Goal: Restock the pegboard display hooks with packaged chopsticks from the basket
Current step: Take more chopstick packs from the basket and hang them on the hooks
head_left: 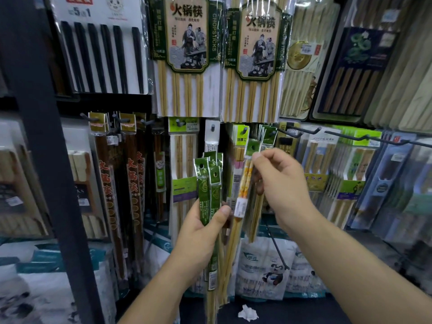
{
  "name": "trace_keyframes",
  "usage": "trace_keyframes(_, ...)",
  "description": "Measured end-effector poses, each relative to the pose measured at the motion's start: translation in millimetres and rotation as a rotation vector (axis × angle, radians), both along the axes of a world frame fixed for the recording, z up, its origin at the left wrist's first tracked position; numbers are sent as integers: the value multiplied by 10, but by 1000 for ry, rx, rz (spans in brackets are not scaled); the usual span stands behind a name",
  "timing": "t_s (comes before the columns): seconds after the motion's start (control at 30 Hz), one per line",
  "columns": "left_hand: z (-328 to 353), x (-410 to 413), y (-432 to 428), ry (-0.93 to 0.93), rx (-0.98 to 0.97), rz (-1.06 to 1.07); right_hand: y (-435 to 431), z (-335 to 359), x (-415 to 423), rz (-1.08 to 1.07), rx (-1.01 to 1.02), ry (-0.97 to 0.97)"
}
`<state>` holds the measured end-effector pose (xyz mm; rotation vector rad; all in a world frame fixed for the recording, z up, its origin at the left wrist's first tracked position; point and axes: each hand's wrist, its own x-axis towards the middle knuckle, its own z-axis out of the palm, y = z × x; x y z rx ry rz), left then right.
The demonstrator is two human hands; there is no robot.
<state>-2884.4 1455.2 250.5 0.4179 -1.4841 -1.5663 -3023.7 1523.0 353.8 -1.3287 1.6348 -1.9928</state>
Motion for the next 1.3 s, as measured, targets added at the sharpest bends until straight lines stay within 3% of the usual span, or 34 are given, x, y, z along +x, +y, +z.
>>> trace_keyframes(0.23,-15,-37,4,61,39,-60,-28,232,-241,-160,-55,-58)
trace_keyframes(0.77,-17,-35,-22,44,39,-79,-130,195,-313,-204,-49,-52)
trace_keyframes(1.3,-28,-37,-29,27,36,-102,-284,62,-443,-348,-28,68)
